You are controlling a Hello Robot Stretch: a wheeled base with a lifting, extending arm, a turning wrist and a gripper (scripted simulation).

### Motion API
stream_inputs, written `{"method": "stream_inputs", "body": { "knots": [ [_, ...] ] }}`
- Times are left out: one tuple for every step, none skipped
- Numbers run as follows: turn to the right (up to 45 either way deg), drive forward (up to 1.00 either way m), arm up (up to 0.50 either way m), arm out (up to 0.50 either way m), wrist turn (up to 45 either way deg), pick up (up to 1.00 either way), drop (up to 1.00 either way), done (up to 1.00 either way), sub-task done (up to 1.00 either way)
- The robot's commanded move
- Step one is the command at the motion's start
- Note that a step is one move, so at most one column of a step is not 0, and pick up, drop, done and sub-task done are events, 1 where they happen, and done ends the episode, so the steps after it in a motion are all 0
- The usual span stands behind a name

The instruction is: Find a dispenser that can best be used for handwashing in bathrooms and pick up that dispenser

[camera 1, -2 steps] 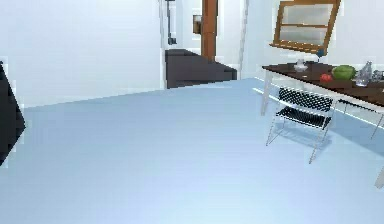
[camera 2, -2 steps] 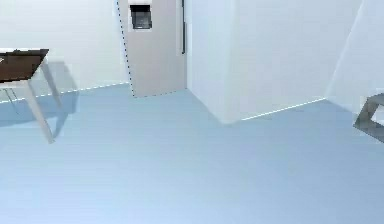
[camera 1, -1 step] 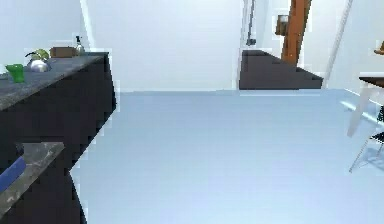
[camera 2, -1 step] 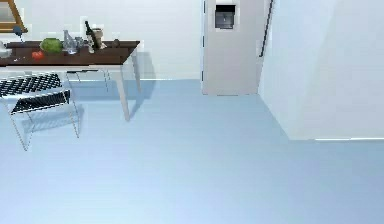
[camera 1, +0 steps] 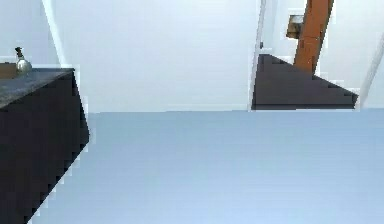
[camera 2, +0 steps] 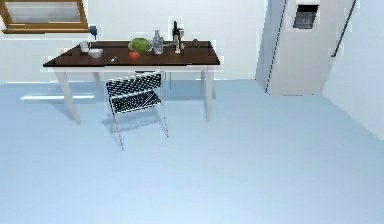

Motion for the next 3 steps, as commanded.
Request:
{"method": "stream_inputs", "body": {
  "knots": [
    [-18.0, 0.00, 0.00, 0.00, 0.0, 0.00, 0.00, 0.00, 0.00],
    [0.0, 1.00, 0.00, 0.00, 0.0, 0.00, 0.00, 0.00, 0.00],
    [-3.0, 0.00, 0.00, 0.00, 0.0, 0.00, 0.00, 0.00, 0.00]
  ]
}}
